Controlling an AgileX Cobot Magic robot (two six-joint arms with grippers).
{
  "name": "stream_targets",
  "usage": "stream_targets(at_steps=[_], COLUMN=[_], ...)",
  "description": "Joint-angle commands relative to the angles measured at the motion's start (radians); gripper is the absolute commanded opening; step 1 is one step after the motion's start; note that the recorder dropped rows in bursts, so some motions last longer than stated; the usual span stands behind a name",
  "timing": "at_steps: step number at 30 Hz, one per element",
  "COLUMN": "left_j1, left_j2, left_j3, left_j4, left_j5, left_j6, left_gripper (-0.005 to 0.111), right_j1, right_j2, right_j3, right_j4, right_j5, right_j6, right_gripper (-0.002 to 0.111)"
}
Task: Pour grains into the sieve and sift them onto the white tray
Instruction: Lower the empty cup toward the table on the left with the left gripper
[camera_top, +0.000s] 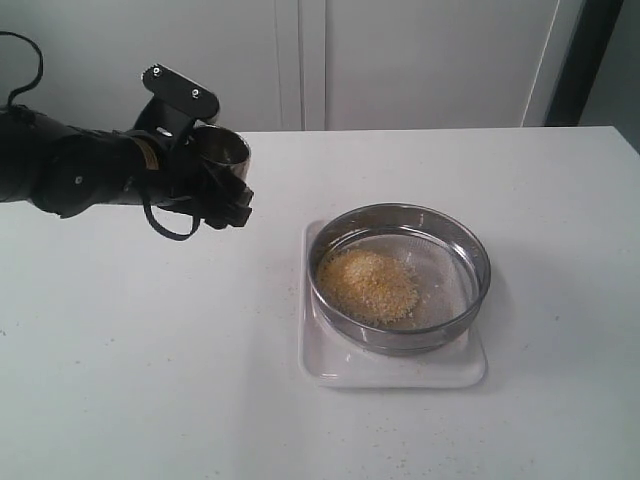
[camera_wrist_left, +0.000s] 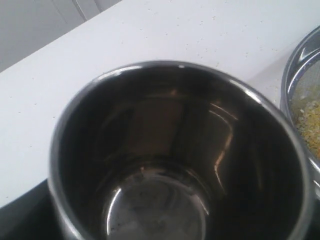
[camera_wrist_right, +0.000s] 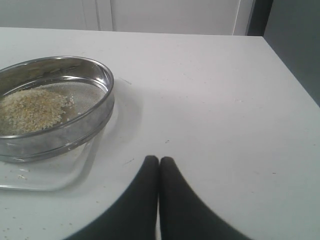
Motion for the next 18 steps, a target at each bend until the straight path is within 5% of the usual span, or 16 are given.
stream_targets(at_steps=[1, 18], left_j1=[0.012, 0.039], left_j2=[-0.017, -0.013], left_j3=[0.005, 0.216], left_j4=[-0.04, -0.335], left_j5=[-0.064, -0.487], left_j6=[0.012, 0.1], left_gripper=[0.0, 0.0], right_j1=[-0.006, -0.006], right_j2=[-0.006, -0.006], right_j3=[0.006, 0.006], right_j4=[-0.002, -0.002], right_j5=[-0.011, -0.011], right_j6=[-0.002, -0.002], right_gripper=[0.0, 0.0])
